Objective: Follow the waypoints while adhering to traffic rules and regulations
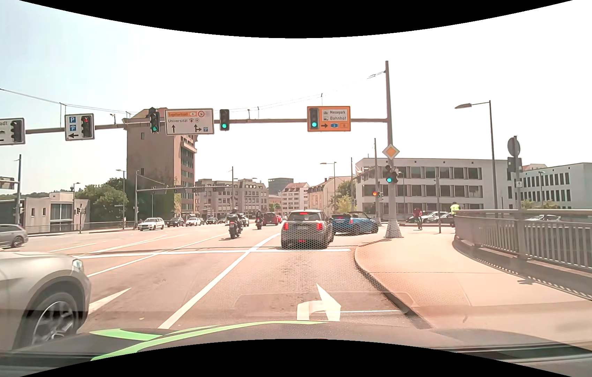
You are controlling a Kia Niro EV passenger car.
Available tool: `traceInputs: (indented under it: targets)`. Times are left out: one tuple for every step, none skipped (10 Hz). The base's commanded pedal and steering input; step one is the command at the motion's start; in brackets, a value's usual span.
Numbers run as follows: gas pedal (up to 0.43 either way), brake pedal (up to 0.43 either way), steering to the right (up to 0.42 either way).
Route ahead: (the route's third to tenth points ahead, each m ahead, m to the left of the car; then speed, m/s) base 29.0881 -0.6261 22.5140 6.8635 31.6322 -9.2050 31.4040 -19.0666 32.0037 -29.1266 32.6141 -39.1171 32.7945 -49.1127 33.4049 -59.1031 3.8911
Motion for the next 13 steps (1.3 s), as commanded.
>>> traceInputs:
  targets:
    - [0.0, 0.134, -0.001]
    - [0.0, 0.14, -0.001]
    - [0.0, 0.146, 0.0]
    - [0.0, 0.152, 0.0]
    - [0.0, 0.171, 0.0]
    - [0.0, 0.183, 0.0]
    - [0.0, 0.189, 0.0]
    - [0.0, 0.195, 0.001]
    - [0.0, 0.201, 0.002]
    - [0.0, 0.207, 0.002]
    - [0.0, 0.207, 0.002]
    - [0.0, 0.207, 0.003]
    - [0.0, 0.207, 0.004]
